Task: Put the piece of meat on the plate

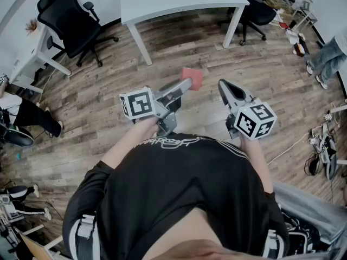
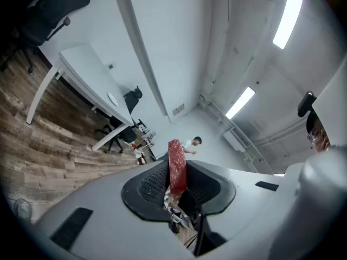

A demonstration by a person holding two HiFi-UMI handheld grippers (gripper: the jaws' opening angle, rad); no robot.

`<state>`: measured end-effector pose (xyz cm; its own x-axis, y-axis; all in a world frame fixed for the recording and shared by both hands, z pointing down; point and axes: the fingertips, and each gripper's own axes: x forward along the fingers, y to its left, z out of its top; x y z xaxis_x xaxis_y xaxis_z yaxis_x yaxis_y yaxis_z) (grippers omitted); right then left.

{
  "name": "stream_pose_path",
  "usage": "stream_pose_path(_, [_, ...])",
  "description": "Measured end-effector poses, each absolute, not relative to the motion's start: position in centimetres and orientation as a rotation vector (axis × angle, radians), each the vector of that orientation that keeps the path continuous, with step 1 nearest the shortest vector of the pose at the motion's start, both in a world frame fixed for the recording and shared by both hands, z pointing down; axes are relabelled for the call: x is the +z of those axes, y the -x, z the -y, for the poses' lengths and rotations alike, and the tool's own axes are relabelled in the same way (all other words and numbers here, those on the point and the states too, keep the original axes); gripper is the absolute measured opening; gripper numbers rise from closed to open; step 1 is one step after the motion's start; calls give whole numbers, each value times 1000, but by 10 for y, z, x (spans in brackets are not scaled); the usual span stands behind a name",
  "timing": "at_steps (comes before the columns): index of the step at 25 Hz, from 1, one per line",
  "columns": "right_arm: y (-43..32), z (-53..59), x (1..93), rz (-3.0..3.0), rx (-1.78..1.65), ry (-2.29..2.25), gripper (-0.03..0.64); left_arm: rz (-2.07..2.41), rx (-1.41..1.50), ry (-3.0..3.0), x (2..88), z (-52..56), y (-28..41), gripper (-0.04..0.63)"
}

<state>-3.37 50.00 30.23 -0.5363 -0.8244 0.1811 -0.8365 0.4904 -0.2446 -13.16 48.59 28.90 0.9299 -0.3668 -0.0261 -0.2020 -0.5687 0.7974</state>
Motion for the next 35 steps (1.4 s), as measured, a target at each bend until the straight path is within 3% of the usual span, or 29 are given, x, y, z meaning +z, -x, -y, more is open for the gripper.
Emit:
stream_pose_path(23, [9,-501,317,2617,550,-1605,6,375,-71,-2238,316,-486,100,94])
stream_pose_path(35, [-12,-420,345,2603,673,-1598,6,389,-81,-2216,342,-404,88,94])
